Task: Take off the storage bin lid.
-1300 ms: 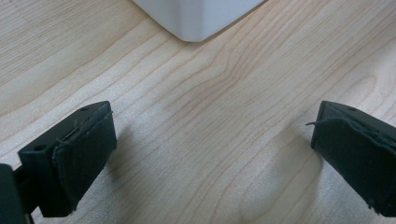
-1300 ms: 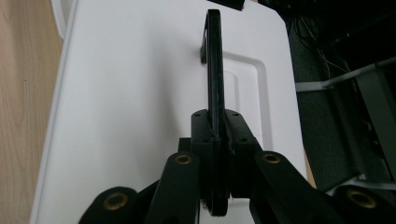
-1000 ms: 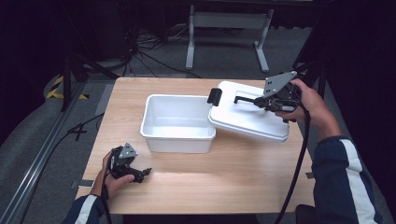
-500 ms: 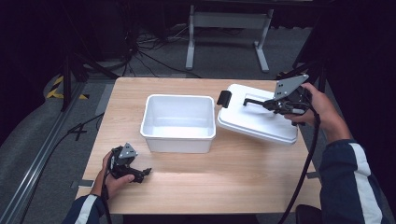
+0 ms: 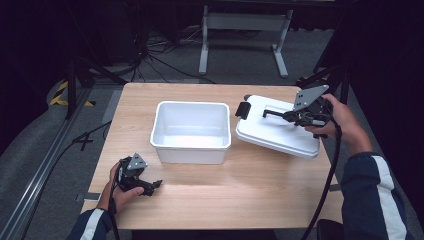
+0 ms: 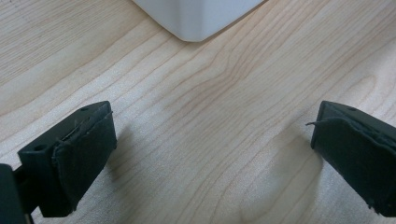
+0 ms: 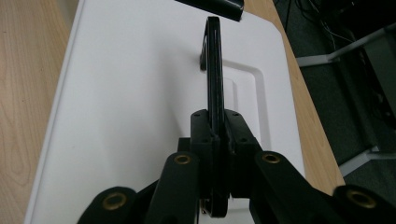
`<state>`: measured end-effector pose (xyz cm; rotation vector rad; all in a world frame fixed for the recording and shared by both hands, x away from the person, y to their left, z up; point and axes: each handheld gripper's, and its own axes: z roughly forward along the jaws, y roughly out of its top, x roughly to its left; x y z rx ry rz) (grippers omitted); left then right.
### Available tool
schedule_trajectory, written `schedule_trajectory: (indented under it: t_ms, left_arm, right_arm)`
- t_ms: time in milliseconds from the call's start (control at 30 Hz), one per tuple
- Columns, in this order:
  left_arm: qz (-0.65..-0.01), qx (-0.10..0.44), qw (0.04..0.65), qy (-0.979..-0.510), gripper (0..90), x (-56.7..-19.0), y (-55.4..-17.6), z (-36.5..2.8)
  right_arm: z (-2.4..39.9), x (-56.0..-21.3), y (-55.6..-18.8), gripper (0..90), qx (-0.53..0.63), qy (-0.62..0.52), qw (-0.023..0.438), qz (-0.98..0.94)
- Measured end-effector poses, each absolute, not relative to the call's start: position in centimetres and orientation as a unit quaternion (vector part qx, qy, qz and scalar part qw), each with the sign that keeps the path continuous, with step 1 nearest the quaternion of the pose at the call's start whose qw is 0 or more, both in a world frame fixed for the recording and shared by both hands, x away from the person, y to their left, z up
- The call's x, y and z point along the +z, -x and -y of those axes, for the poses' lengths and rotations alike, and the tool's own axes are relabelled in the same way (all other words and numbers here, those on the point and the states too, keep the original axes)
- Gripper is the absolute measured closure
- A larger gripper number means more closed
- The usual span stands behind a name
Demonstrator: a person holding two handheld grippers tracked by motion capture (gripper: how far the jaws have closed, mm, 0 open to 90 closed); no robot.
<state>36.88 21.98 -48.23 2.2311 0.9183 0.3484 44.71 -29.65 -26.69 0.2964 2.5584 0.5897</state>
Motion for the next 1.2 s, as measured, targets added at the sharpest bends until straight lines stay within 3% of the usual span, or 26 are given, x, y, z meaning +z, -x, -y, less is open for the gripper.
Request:
schedule_trajectory:
  t_ms: [1200]
  left_arm:
    - [-0.354, 0.134, 0.345, -0.859, 0.6, -48.2, -36.9, -22.0]
  right_arm:
    - [30.5, -33.2, -46.9, 84.4, 0.214, -0.143, 0.204, -0.944]
